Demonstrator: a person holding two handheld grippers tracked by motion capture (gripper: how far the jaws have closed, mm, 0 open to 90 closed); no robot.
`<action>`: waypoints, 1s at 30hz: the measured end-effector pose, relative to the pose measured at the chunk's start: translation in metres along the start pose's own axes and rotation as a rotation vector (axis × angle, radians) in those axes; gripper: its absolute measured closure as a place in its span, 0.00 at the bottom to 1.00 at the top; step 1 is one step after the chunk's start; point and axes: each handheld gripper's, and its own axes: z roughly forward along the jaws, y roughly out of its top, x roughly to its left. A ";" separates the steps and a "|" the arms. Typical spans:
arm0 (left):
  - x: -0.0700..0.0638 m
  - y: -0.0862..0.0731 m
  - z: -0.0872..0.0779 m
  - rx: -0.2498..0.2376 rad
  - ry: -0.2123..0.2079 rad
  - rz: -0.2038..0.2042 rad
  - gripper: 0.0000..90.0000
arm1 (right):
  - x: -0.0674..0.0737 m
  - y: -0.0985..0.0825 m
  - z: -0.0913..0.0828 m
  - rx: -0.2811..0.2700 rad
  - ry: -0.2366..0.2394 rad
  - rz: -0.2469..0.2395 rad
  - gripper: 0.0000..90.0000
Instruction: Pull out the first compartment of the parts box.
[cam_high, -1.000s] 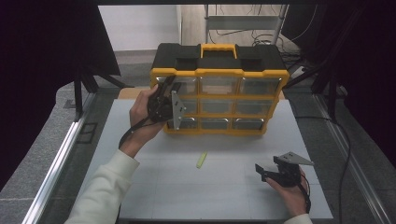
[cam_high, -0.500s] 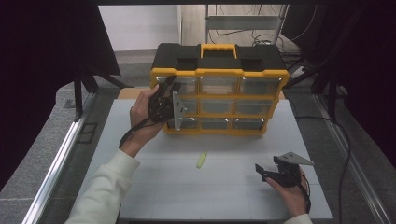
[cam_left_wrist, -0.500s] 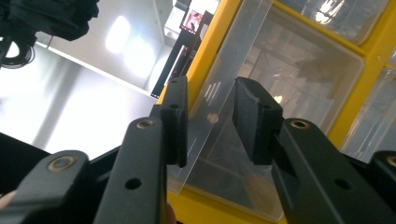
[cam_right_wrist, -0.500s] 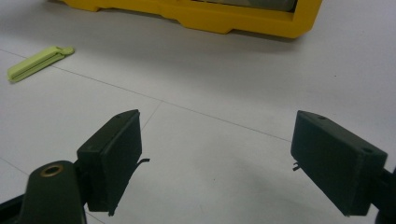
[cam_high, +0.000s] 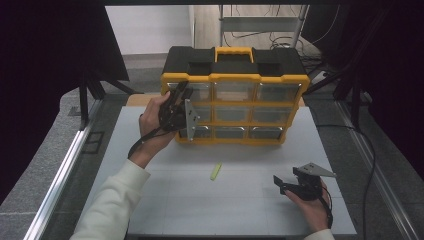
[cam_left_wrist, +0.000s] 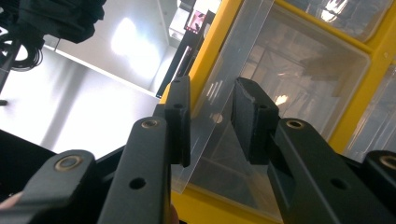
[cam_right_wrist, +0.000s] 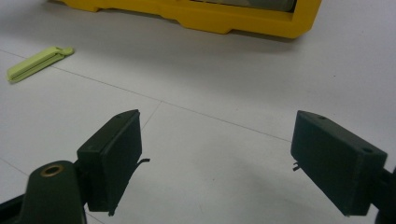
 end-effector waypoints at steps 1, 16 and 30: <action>0.000 0.000 0.000 -0.001 0.001 -0.001 0.76 | 0.000 0.000 0.000 -0.001 0.000 0.001 0.18; 0.000 -0.002 -0.004 -0.015 0.008 -0.010 0.76 | 0.000 0.000 0.000 -0.002 -0.002 0.000 0.18; 0.001 -0.002 -0.012 -0.033 0.000 -0.006 0.76 | -0.001 0.000 0.000 0.000 -0.004 -0.002 0.18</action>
